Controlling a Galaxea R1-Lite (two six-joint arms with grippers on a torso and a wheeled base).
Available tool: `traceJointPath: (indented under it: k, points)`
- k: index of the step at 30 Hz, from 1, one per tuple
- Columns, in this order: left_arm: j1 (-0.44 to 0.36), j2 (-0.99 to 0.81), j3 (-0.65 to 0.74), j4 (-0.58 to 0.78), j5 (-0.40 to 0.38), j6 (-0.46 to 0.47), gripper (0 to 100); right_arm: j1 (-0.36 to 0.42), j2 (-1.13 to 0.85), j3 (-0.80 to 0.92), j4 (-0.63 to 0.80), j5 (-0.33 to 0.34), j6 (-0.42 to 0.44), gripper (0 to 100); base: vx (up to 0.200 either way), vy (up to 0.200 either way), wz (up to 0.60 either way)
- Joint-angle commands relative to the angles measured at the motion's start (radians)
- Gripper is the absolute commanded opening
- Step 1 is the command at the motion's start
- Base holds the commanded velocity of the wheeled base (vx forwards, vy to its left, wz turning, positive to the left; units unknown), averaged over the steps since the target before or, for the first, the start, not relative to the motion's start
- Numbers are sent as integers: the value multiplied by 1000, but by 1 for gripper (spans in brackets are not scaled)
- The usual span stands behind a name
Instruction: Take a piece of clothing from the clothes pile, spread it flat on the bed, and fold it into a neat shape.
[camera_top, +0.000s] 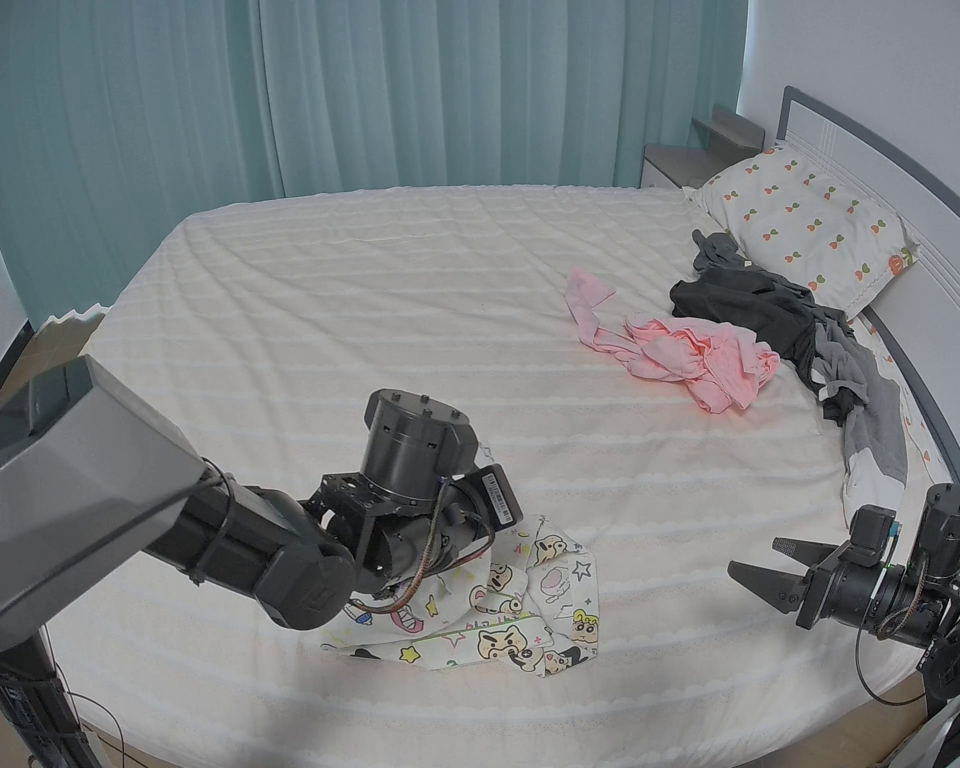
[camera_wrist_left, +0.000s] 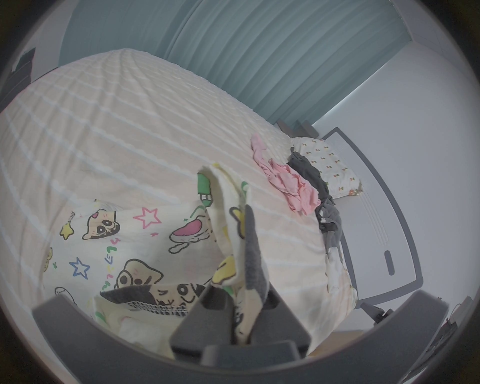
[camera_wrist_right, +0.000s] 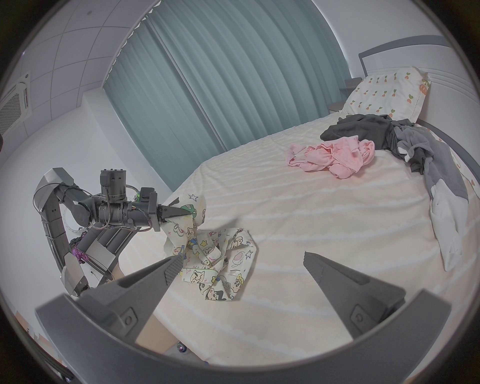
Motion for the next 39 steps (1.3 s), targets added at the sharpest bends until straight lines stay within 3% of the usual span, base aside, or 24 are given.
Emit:
traceJointPath:
  k: [1, 8, 9, 24, 27, 32, 33, 36, 39]
  points:
    - [-28, 36, -17, -6, -1, -11, 0, 1, -2, 18, 0, 0, -1, 100, 0, 0, 0]
    - [-48, 46, -33, -14, -9, -16, 0, 1, -1, 18, 0, 0, -1, 100, 0, 0, 0]
    - [-48, 47, -42, -12, -9, -16, 100, 1, -2, 18, 0, 0, -1, 100, 0, 0, 0]
    - [-14, 9, -37, -7, 3, -13, 100, 1, 6, 18, 2, 1, -2, 100, 0, 0, 0]
    - [19, -51, 30, -9, -1, -10, 100, 2, 6, 18, 3, 1, -4, 100, 0, 0, 0]
    - [136, -185, 237, -14, -34, -25, 100, 10, 6, 18, 6, 1, -2, 100, 0, 0, 0]
    - [177, -229, 331, -27, -69, -45, 100, 15, 4, 18, 15, 3, -2, 100, 0, 0, 0]
    - [236, -283, 468, -113, -127, -106, 100, 30, 2, 18, 37, 1, -4, 100, 0, 0, 0]
    - [291, -332, 664, -291, -175, -168, 100, 70, 4, 18, 64, 1, 1, 100, 0, 0, 0]
